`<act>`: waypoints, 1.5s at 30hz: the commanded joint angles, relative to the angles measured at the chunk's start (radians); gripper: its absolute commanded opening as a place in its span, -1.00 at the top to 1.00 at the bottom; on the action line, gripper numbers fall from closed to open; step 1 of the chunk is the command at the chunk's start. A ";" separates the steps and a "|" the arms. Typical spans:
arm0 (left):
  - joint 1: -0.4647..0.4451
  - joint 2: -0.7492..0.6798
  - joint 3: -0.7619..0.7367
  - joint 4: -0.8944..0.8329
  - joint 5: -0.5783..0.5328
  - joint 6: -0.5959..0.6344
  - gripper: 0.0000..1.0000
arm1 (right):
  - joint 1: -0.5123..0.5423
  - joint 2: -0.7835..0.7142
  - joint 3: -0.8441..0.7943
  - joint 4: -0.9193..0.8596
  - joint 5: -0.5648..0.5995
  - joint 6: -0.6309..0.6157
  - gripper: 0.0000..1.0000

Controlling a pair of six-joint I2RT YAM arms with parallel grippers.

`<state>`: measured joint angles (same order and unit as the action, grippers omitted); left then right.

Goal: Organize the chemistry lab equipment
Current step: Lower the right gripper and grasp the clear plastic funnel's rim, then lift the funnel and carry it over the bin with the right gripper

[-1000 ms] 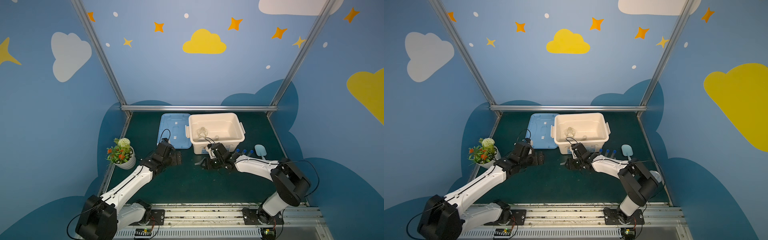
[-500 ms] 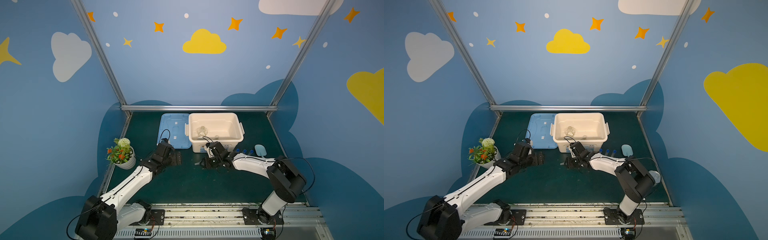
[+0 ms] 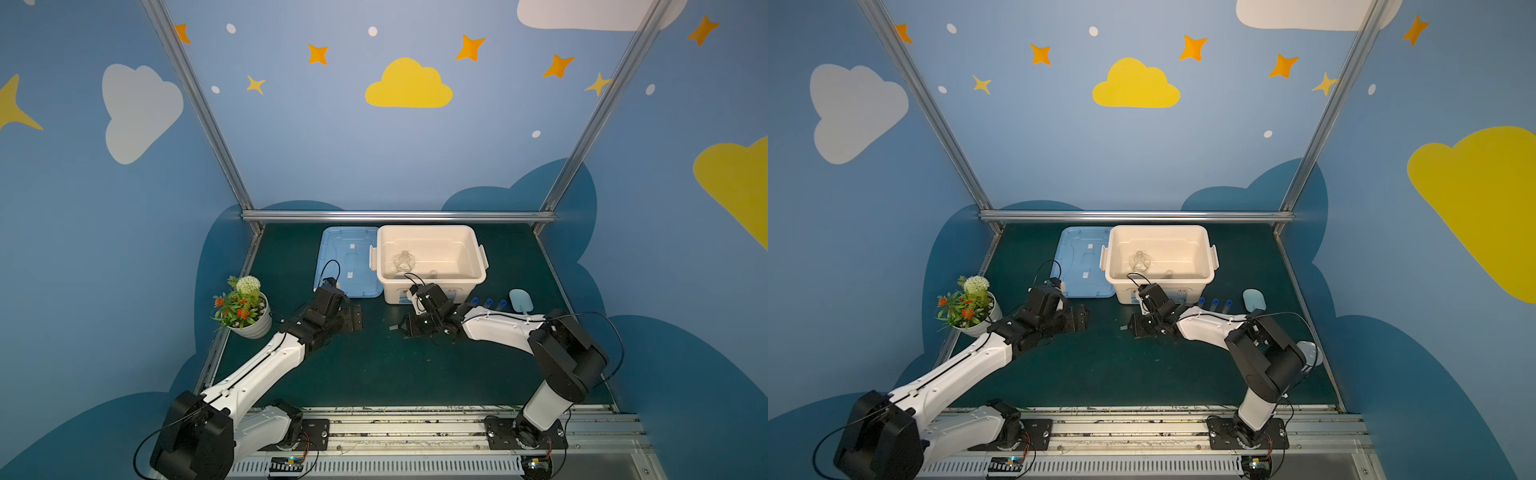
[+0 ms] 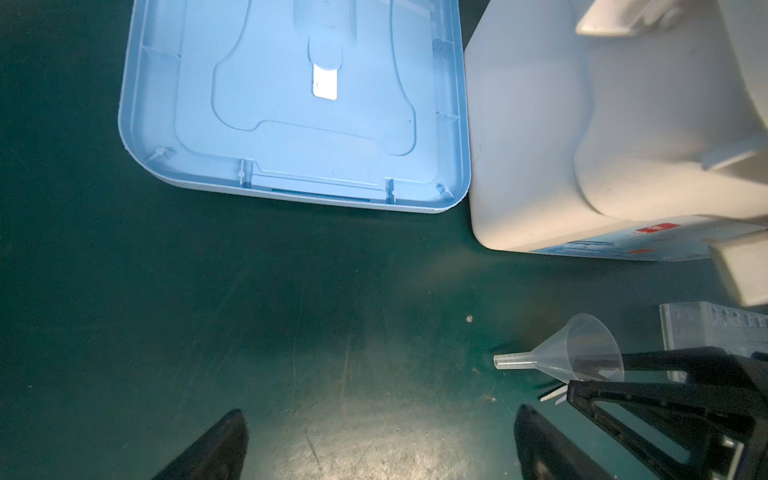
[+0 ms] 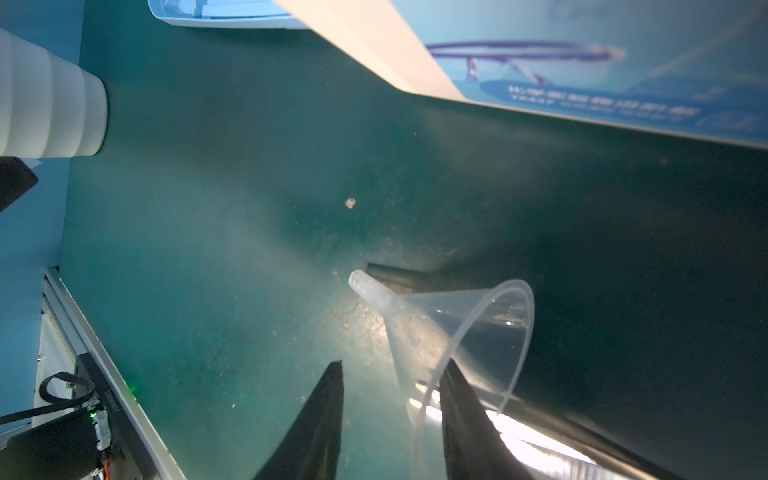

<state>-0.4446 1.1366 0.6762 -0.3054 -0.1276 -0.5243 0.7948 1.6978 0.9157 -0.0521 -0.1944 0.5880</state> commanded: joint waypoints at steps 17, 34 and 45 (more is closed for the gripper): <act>0.007 -0.003 -0.017 0.017 0.013 -0.009 -0.99 | -0.002 0.013 0.009 0.035 0.001 0.008 0.55; 0.007 -0.004 -0.034 0.034 0.021 -0.018 -0.99 | -0.001 -0.004 0.015 0.039 -0.031 0.025 0.88; 0.008 -0.009 -0.042 0.044 0.008 -0.013 -0.99 | 0.015 -0.058 0.038 -0.021 -0.040 0.018 0.93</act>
<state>-0.4404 1.1366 0.6434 -0.2752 -0.1200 -0.5396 0.8017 1.6817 0.9173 -0.0433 -0.2367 0.6079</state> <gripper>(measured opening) 0.996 0.054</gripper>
